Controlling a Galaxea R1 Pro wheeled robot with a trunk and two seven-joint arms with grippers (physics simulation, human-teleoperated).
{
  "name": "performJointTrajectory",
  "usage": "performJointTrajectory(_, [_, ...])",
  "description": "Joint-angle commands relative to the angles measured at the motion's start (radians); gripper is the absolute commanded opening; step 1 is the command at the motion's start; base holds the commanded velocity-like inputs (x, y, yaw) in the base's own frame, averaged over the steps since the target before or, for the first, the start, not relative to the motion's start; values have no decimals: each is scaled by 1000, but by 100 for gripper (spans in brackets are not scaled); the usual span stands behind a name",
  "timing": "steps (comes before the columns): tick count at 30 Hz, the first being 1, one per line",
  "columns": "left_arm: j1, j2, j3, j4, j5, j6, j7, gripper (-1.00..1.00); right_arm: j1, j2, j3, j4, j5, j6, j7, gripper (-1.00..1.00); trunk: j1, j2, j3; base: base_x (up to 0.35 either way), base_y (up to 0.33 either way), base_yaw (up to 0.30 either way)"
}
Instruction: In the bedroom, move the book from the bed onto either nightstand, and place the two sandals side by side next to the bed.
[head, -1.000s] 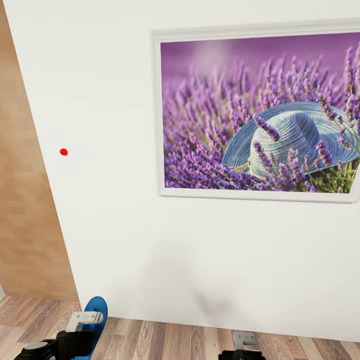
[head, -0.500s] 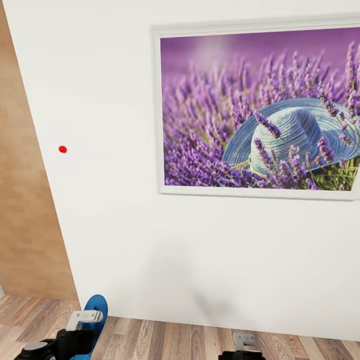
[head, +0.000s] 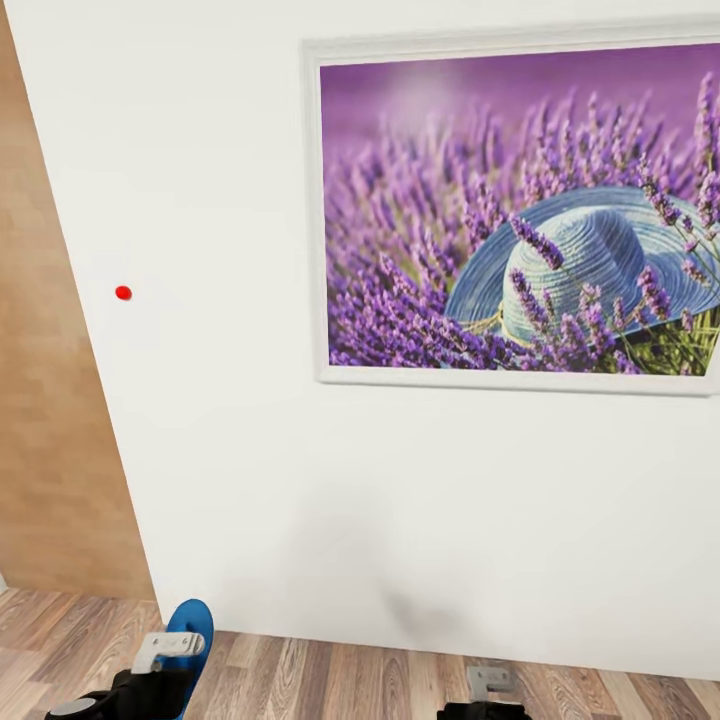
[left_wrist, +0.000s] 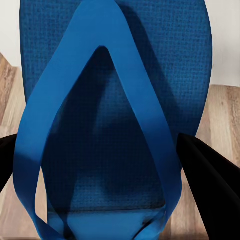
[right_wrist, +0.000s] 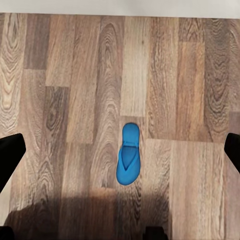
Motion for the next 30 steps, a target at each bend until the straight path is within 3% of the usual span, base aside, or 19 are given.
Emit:
performJointTrajectory(1, [0, 0, 1, 2, 6, 2, -2, -100, 0, 1, -5, -2, 1, 5, -1, 100, 4, -8, -4, 0, 0, 0])
performJointTrajectory(30, [0, 0, 0, 26, 8, -12, -2, -100, 0, 2, -3, 0, 1, 5, 0, 100, 115, -211, -95, 0, 0, 0])
